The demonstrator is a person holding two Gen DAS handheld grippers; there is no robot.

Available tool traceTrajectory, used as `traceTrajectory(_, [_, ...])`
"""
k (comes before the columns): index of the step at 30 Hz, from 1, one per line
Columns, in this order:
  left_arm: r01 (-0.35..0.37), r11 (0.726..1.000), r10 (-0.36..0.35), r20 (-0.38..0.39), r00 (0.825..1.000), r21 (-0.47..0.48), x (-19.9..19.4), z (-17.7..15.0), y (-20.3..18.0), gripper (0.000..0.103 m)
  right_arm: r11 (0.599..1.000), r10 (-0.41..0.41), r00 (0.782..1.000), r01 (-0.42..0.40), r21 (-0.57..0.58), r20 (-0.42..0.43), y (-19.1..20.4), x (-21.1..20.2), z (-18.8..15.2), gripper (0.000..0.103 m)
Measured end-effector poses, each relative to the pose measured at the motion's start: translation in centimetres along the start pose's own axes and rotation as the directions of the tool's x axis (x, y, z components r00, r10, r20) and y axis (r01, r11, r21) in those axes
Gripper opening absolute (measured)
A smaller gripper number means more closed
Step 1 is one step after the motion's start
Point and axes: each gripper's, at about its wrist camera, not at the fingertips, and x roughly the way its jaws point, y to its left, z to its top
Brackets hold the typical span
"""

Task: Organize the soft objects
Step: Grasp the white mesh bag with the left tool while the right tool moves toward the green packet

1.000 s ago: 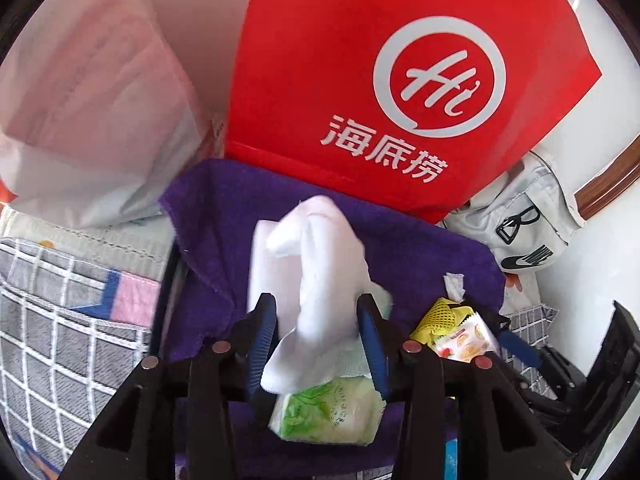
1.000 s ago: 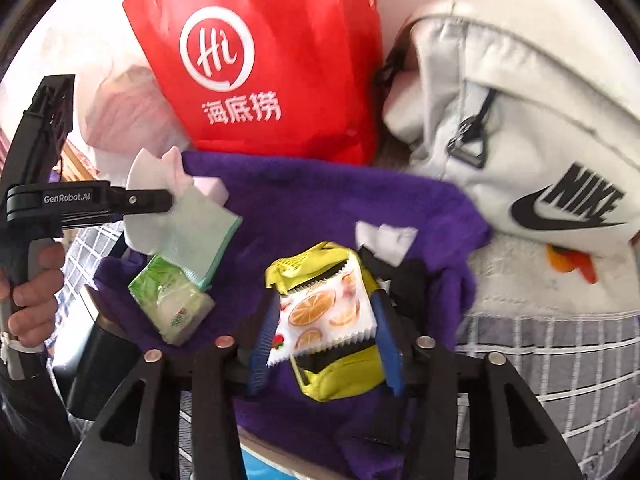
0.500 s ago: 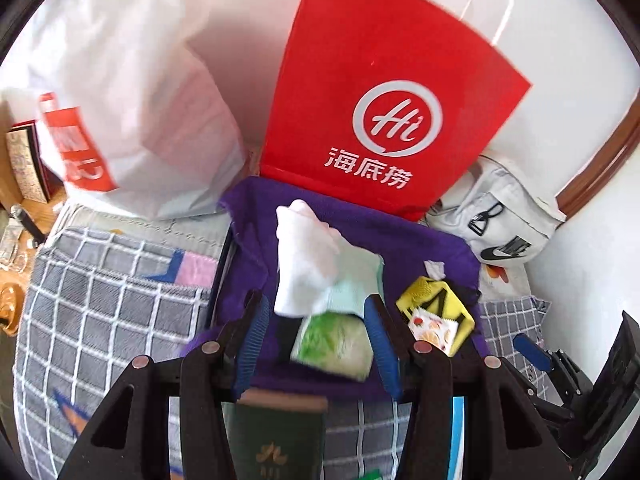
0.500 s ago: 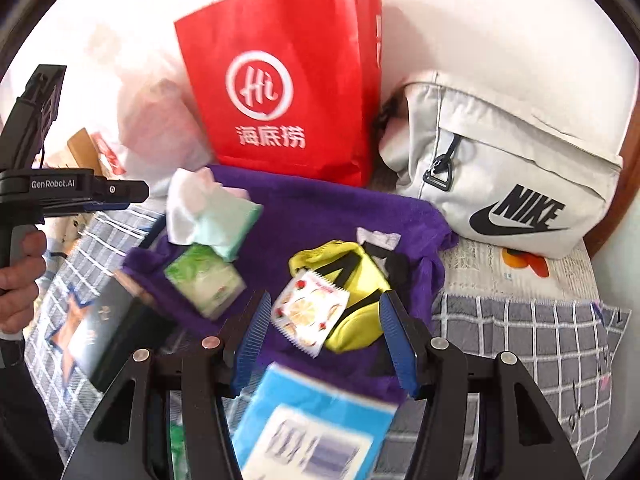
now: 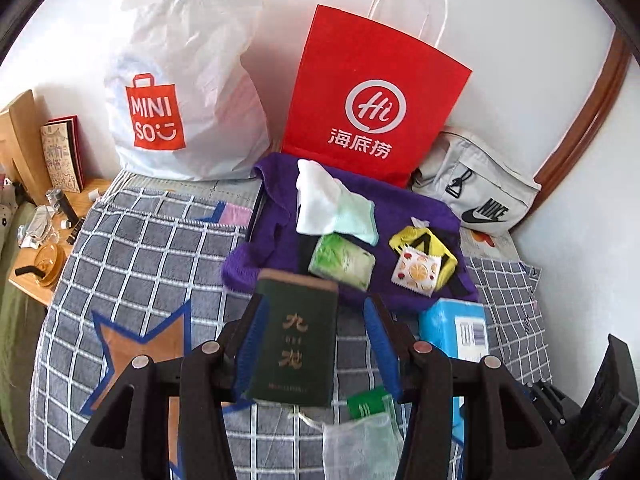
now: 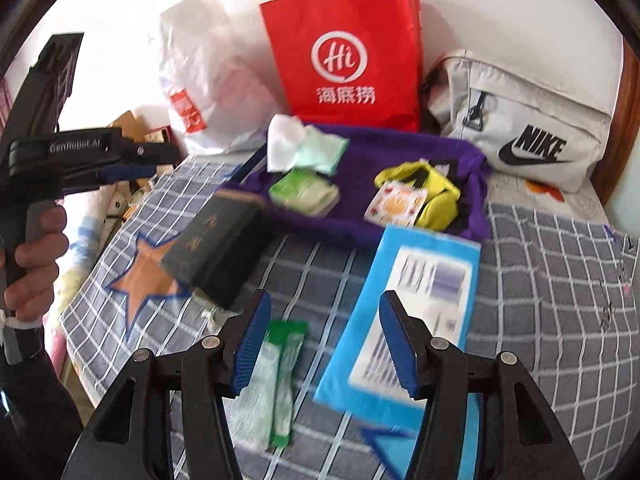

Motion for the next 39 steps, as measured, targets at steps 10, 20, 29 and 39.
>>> traceTrajectory(10, [0.013, 1.0, -0.013, -0.034, 0.999, 0.014, -1.7, -6.6, 0.8, 0.048, 0.999, 0.004, 1.0, -0.004, 0.032, 0.005, 1.0, -2.7, -5.2, 0.056])
traceTrajectory(20, [0.03, 0.999, -0.027, -0.137, 0.99, 0.021, 0.5, -12.7, -0.2, 0.048, 0.995, -0.018, 1.0, 0.017, 0.099, 0.01, -0.9, -3.8, -9.1, 0.056])
traceTrajectory(29, [0.056, 0.998, -0.048, -0.242, 0.969, 0.023, 4.9, -15.7, -2.2, 0.06, 0.989, -0.056, 0.998, 0.055, 0.135, -0.001, -2.8, -4.2, -12.4, 0.056])
traceTrajectory(39, [0.058, 0.997, -0.041, -0.251, 0.967, 0.059, 7.0, -16.0, -4.9, 0.082, 0.981, -0.068, 0.997, 0.071, 0.18, -0.027, -4.5, -2.8, -14.1, 0.057])
